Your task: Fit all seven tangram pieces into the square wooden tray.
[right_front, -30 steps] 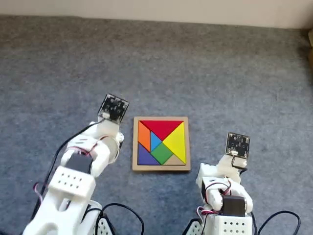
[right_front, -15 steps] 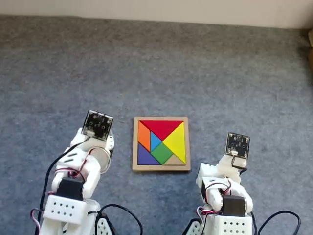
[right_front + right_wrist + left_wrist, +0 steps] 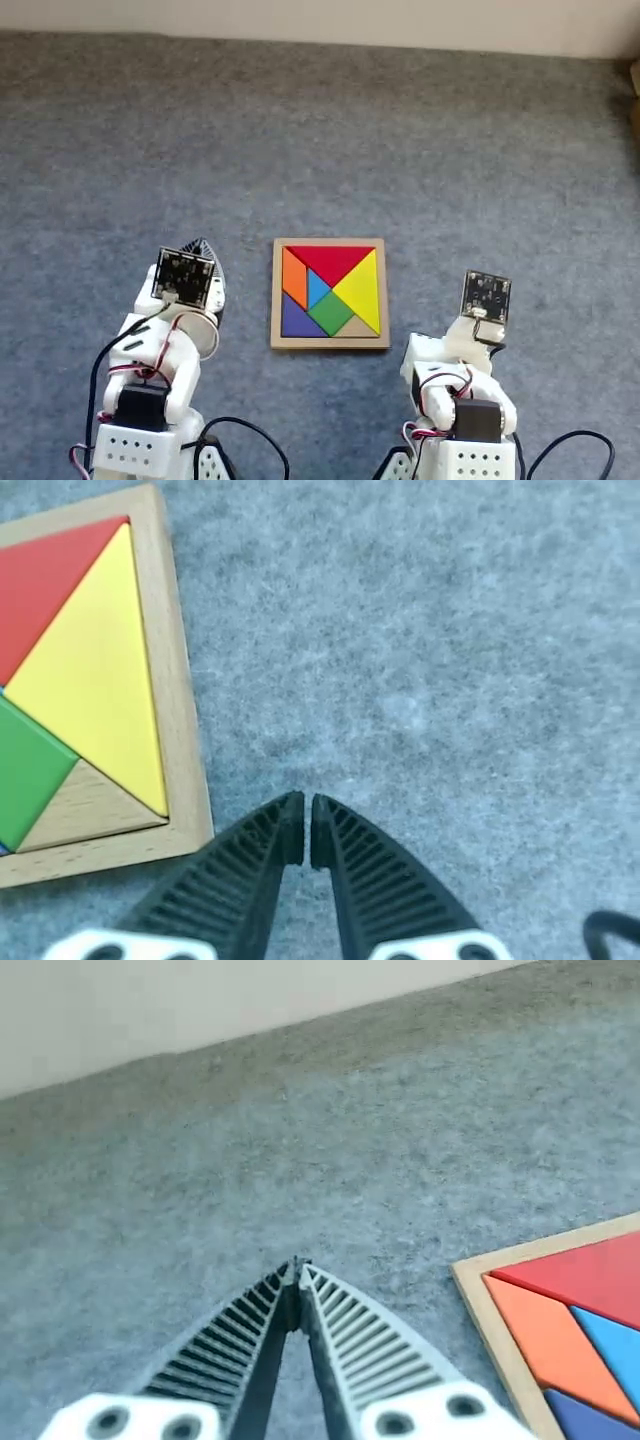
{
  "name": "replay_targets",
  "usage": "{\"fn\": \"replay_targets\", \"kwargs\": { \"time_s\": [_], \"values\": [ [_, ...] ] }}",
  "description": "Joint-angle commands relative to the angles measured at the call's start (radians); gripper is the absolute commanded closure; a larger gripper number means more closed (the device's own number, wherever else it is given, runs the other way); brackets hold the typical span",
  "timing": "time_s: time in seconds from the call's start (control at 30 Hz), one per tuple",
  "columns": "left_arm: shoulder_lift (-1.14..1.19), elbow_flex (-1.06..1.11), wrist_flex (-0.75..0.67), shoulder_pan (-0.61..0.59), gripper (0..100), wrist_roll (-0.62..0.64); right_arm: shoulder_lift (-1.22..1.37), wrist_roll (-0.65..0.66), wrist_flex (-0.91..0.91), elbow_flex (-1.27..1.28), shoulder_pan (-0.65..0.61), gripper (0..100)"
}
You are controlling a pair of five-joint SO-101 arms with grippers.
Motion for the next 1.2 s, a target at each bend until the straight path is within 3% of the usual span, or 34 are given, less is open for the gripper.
{"fn": "replay_targets", "kwargs": {
  "time_s": [0.0,0.23,0.73,1.17],
  "values": [
    [-0.030,0.021,-0.011,-0.005,100,-0.083,-0.022,0.006,0.008,0.136,0.002,96.5],
    [-0.025,0.021,0.028,-0.007,100,-0.167,-0.022,0.006,0.008,0.136,0.002,96.5],
    [-0.027,0.021,0.589,-0.007,100,-0.166,-0.021,0.006,0.008,0.136,0.002,96.5],
    [-0.027,0.021,0.654,-0.005,100,-0.166,-0.013,0.006,0.008,0.131,0.007,96.5]
  ]
}}
